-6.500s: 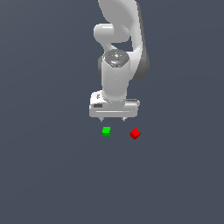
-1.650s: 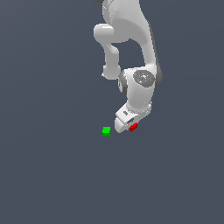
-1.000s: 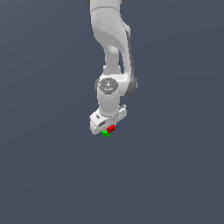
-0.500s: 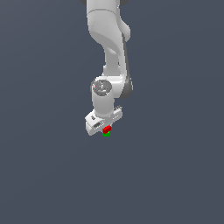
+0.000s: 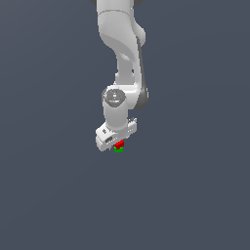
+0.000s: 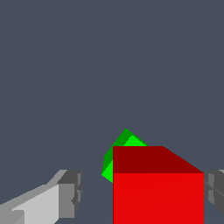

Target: Stack the red cube on top of the green cube.

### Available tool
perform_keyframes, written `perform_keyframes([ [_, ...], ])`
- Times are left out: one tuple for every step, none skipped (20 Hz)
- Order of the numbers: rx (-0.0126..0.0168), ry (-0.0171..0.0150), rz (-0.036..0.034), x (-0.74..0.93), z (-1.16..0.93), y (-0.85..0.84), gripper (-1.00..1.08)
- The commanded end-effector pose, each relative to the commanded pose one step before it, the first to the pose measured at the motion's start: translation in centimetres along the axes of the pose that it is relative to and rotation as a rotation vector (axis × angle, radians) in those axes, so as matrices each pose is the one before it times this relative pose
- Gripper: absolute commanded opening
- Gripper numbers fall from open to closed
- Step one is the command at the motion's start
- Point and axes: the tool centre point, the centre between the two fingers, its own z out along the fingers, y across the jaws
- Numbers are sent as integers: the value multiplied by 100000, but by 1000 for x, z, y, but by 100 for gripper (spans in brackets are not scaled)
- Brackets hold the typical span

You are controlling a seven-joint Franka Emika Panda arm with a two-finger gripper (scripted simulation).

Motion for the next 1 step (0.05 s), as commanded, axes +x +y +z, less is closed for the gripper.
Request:
perform_keyframes([
  [-2, -3, 9, 0, -1, 2, 100],
])
